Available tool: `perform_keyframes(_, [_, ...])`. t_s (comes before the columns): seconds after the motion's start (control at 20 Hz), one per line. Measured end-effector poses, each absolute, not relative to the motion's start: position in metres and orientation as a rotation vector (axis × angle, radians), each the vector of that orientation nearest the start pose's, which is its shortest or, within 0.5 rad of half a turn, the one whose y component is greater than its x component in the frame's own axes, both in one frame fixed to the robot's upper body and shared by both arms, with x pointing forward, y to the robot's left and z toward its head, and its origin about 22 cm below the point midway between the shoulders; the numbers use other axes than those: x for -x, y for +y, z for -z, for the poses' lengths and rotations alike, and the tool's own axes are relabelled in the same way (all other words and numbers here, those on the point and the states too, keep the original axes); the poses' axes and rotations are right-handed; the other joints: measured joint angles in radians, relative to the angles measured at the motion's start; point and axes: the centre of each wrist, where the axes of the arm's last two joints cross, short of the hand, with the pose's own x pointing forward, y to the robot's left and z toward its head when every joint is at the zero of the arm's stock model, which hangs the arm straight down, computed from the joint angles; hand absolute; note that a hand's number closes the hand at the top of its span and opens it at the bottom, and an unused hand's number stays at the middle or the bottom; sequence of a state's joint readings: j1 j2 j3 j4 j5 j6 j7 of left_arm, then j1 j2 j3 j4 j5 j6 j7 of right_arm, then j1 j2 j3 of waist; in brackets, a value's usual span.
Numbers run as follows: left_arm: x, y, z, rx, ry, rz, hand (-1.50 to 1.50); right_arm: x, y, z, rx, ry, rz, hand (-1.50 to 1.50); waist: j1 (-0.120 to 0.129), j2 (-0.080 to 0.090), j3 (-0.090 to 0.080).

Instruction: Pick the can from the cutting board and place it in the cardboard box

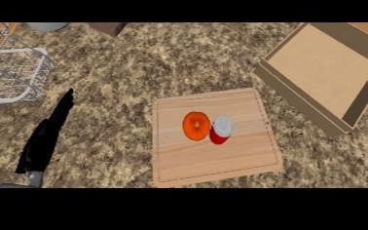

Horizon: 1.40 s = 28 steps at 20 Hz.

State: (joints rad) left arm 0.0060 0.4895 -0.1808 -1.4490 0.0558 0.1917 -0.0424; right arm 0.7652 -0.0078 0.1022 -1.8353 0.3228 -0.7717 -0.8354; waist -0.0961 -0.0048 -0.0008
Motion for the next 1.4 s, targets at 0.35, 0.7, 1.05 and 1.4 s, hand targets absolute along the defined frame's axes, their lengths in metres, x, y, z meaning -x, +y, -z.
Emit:
perform_keyframes(0.35, [-0.250, 0.307, -0.003, -0.360, -1.465, 0.373, 0.00, 0.010, -0.183, 0.022, 1.192, -1.679, -0.221, -1.50, 0.052, 0.010, -0.003])
perform_keyframes(0.7, [-0.264, 0.289, -0.001, -0.337, -1.491, 0.403, 0.00, 0.038, -0.147, -0.002, 1.244, -1.509, -0.241, -1.50, 0.082, 0.024, -0.004])
perform_keyframes(1.05, [-0.267, 0.283, -0.002, -0.325, -1.497, 0.424, 0.00, 0.043, -0.138, -0.018, 1.295, -1.391, -0.243, -1.50, 0.103, 0.032, -0.004])
perform_keyframes(1.4, [-0.274, 0.275, -0.002, -0.315, -1.499, 0.425, 0.00, 0.023, -0.137, -0.023, 1.244, -1.341, -0.260, -1.50, 0.109, 0.032, -0.003])
